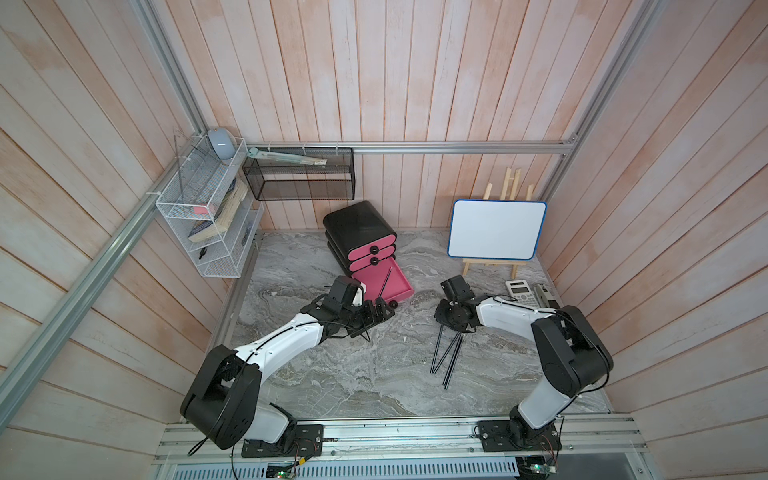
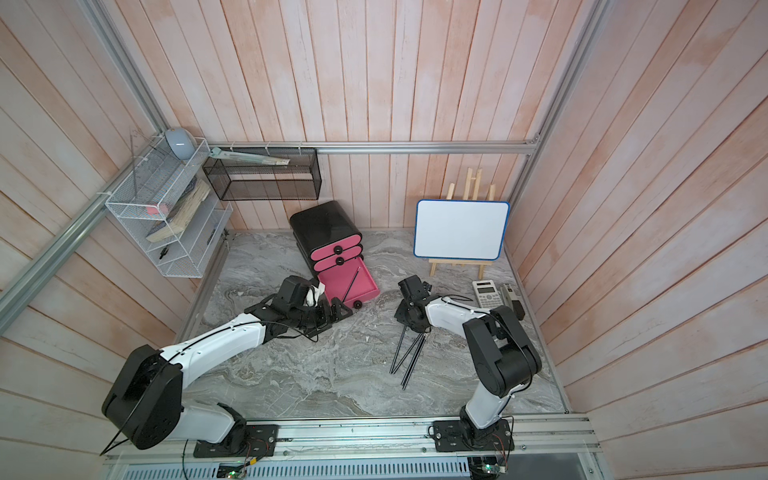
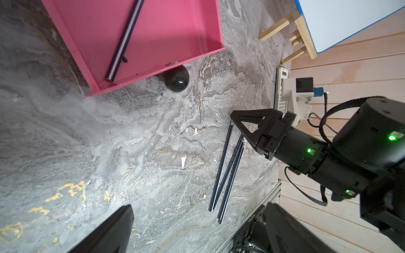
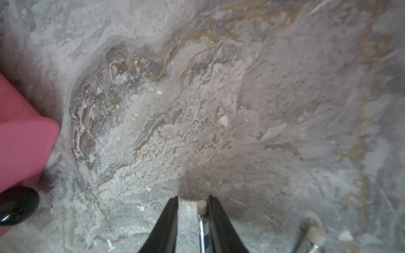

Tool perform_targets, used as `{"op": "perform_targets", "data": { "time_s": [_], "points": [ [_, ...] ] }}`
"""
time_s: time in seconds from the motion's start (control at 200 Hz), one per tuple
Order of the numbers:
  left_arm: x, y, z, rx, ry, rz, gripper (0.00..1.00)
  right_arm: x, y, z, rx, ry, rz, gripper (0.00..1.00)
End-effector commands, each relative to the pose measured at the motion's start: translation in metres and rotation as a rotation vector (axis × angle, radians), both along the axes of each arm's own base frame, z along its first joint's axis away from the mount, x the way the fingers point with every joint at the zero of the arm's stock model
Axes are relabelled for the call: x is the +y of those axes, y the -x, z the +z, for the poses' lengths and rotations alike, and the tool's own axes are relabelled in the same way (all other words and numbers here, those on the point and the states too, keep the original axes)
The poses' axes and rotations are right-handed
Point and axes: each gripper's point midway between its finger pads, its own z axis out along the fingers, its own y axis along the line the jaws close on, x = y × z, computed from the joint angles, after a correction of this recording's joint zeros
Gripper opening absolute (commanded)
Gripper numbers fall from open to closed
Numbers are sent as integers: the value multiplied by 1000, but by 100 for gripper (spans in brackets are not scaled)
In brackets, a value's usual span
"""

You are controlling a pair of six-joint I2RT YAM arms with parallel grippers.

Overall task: Please place the pencils in the drawer according to their color
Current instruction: Pick up the pencil from the center of the board.

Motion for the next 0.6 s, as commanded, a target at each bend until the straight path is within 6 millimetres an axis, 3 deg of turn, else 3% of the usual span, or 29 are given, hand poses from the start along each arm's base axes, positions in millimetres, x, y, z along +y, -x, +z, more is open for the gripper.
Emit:
{"op": "perform_targets", "data": {
  "time_s": [0.0,0.235,0.595],
  "points": [
    [-3,3,-5,7,6,-16,99,-16,54,-46,231,110,42,29],
    [-4,3,-5,5,9,-20,99,-20,61,-60,270,162,73,23],
    [-4,2,-5,7,14,-14,99,-7,60,-71,308,197,145,12]
  ]
}}
